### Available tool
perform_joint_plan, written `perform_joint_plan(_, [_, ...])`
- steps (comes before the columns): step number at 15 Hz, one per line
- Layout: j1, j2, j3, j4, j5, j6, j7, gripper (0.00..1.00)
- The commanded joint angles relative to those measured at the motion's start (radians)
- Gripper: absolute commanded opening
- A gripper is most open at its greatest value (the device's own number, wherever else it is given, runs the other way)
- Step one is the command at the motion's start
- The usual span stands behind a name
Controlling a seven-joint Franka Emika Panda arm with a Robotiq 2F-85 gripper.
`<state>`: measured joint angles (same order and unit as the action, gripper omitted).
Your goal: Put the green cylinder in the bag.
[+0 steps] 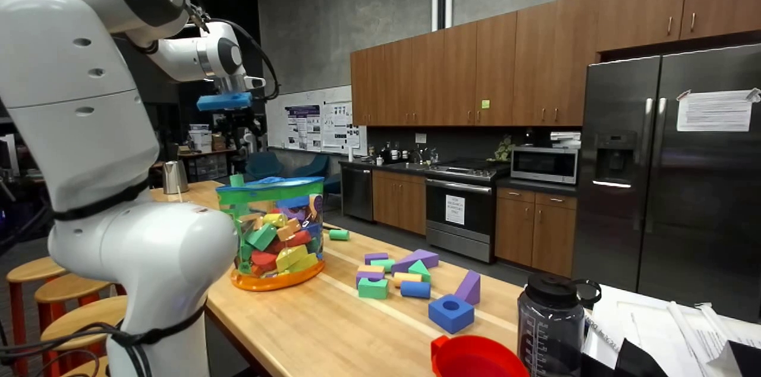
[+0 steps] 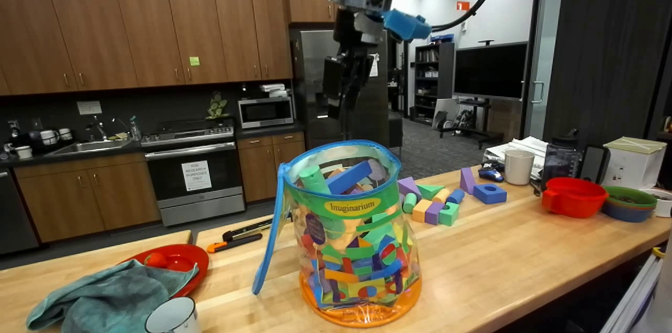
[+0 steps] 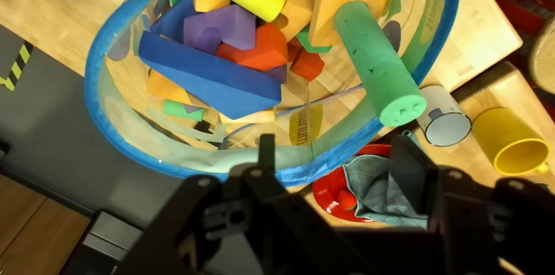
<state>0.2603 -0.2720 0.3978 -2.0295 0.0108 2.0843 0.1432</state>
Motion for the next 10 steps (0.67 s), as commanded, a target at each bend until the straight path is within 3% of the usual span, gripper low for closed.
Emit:
perform_joint_plan(1, [0.005,0.010,-0.030,0.011,-0.005,0.017,0.003,0.98])
perform_joint_plan(6, [-0.016,0.006,-0.093,0.028,0.023,0.045,-0.011,1.00])
perform_joint_plan(10, [-0.072,0.014,-0.175,0.059,0.026,0.033,-0.010,1.00])
